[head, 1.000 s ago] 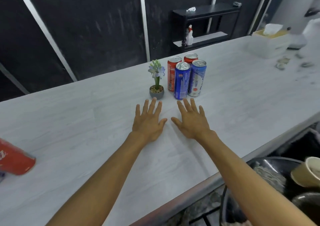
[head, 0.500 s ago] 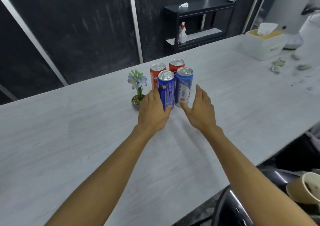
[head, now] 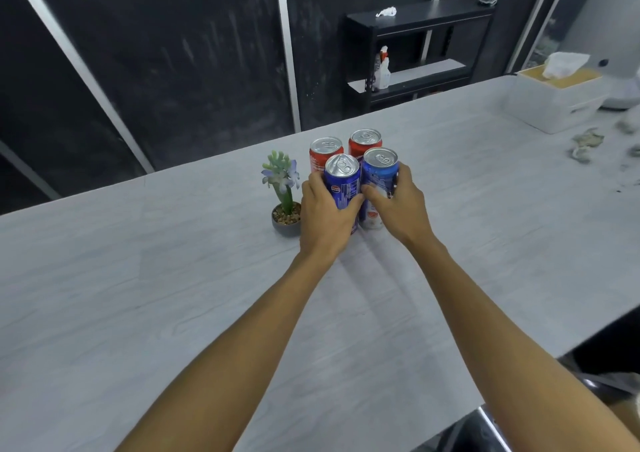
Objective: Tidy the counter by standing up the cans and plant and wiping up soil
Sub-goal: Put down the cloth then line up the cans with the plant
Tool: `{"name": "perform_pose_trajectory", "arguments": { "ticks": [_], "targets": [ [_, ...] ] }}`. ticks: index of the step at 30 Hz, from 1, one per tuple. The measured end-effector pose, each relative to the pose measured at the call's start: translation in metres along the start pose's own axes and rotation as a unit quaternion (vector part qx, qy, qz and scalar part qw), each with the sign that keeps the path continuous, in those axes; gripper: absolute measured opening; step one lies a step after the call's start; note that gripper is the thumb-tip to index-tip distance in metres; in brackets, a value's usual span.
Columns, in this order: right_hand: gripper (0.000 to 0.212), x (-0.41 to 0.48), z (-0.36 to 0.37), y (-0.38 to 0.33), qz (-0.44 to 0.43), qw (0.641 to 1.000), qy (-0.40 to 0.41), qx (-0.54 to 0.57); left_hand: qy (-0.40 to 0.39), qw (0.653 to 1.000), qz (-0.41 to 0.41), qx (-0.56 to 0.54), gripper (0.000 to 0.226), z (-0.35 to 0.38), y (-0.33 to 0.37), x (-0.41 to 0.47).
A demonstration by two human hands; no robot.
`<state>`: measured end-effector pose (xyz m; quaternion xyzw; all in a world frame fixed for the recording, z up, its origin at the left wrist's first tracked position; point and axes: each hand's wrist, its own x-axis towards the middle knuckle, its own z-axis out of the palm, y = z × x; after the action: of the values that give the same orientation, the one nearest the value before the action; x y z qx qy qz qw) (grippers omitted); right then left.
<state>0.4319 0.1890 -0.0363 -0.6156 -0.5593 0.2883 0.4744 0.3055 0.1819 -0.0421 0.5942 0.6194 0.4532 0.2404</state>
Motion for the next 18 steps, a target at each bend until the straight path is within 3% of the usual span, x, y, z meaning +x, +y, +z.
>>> {"name": "perform_pose_trajectory", "arguments": {
  "ticks": [11, 18],
  "targets": [
    [0.059, -0.027, 0.001, 0.006, -0.048, 0.995, 0.044, 0.069, -0.003, 0.996, 0.022, -0.086, 0.071, -0.007, -0.004, -0.021],
    [0.057, -0.05, 0.008, 0.003, -0.075, 0.994, 0.022, 0.073, -0.01, 0.994, 0.031, -0.102, 0.072, -0.025, -0.013, -0.037]
  ]
}}
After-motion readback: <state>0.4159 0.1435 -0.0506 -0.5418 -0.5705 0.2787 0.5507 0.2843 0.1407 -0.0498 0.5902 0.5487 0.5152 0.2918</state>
